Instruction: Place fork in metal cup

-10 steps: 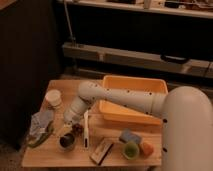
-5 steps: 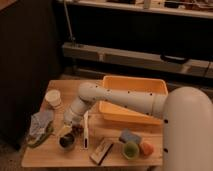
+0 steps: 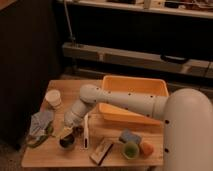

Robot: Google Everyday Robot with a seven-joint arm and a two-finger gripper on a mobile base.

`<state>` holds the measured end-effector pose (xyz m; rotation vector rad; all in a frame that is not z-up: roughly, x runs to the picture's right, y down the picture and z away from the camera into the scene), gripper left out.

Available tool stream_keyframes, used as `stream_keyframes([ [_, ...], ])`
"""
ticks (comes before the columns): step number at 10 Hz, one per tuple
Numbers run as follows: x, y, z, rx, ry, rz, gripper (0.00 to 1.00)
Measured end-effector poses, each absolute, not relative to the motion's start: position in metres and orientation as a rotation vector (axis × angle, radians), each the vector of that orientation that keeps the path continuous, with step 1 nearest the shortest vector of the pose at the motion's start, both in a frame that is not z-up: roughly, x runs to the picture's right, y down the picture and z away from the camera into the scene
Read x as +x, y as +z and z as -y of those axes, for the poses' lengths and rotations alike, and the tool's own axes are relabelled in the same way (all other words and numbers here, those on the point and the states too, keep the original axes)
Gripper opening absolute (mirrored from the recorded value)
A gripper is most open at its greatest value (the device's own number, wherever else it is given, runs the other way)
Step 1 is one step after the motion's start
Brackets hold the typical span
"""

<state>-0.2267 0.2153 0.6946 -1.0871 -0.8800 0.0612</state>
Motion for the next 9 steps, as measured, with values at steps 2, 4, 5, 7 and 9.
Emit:
stream_keyframes([
  [2, -0.224, 0.697, -0.221, -1.103, 0.069, 0.878, 0.00],
  [4, -0.222, 0.699, -0.223, -1.111, 0.078, 0.874, 0.00],
  [5, -0.220, 0.701, -0.224, -1.116, 0.089, 0.870, 0.00],
  [7, -0.218, 0.706, -0.226, -1.123, 0.104, 0.863, 0.00],
  [9, -0.216, 0.709, -0.227, -1.131, 0.110, 0.859, 0.00],
])
